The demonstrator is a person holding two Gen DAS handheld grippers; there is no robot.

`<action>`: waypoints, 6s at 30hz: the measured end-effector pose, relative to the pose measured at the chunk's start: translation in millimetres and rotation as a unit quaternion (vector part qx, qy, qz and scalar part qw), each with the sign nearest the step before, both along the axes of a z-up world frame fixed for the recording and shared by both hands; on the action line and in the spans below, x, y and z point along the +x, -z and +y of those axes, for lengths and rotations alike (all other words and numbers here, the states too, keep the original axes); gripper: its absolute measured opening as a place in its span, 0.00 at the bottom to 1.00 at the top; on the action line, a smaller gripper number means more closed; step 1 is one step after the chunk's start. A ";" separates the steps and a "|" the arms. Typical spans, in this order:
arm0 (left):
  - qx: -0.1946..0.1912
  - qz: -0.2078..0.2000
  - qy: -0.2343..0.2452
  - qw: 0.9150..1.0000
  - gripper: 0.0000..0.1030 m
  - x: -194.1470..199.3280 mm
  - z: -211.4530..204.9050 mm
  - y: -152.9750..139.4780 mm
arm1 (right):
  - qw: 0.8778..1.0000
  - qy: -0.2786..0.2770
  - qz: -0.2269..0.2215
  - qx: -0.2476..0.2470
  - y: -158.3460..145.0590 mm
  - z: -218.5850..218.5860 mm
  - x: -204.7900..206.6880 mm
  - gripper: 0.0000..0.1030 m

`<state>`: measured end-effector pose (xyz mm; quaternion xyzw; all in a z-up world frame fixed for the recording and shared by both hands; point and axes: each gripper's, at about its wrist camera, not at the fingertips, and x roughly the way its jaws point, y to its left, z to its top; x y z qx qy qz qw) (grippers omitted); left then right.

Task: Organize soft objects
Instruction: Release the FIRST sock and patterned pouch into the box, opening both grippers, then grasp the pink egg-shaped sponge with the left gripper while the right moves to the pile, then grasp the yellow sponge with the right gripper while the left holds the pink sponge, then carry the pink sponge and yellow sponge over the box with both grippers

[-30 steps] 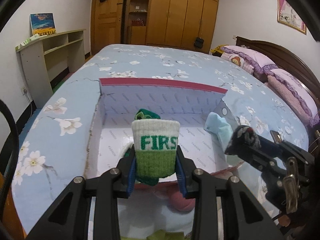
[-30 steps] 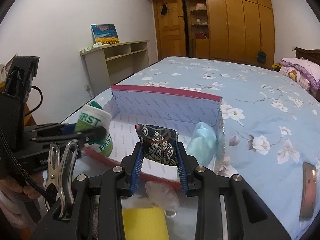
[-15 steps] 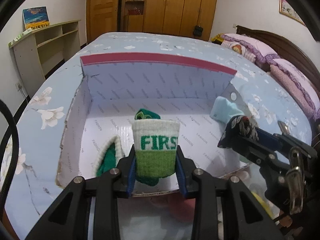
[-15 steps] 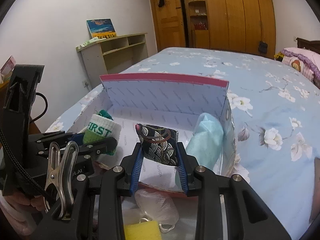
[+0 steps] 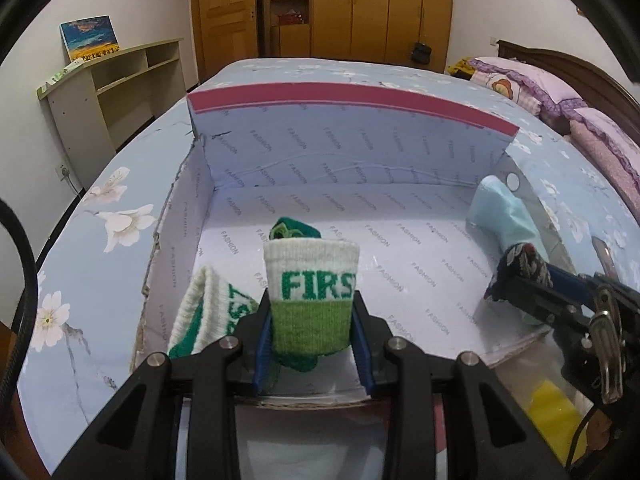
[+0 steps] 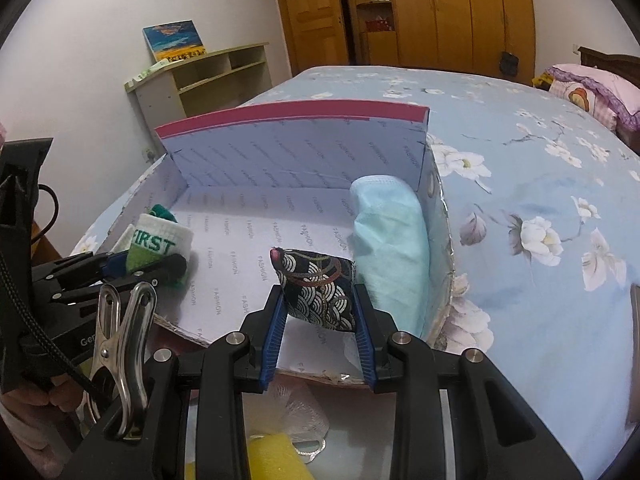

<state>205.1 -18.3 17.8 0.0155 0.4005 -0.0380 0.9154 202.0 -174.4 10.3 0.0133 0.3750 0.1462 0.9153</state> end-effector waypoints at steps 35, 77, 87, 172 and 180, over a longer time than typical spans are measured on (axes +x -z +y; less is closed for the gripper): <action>-0.022 -0.017 -0.001 1.000 0.51 -38.5 5.3 -32.1 | 0.998 0.009 -0.046 0.048 -31.2 -6.4 -30.1 0.44; -0.040 0.068 0.022 0.997 0.50 -60.0 -39.5 11.2 | 0.997 0.050 0.017 0.057 -12.0 -46.5 -88.6 0.44; -0.049 0.072 0.025 0.996 0.41 -61.1 -36.5 13.1 | 0.997 0.052 0.024 0.060 -7.4 -48.2 -86.6 0.44; -0.063 -0.021 0.019 0.998 0.41 -134.6 20.4 -48.5 | 0.996 0.012 -0.027 0.080 -41.7 -22.2 -130.6 0.28; -0.049 -0.039 0.024 0.998 0.41 -126.8 20.4 -63.9 | 0.996 0.003 -0.039 0.075 -53.3 -20.4 -129.9 0.28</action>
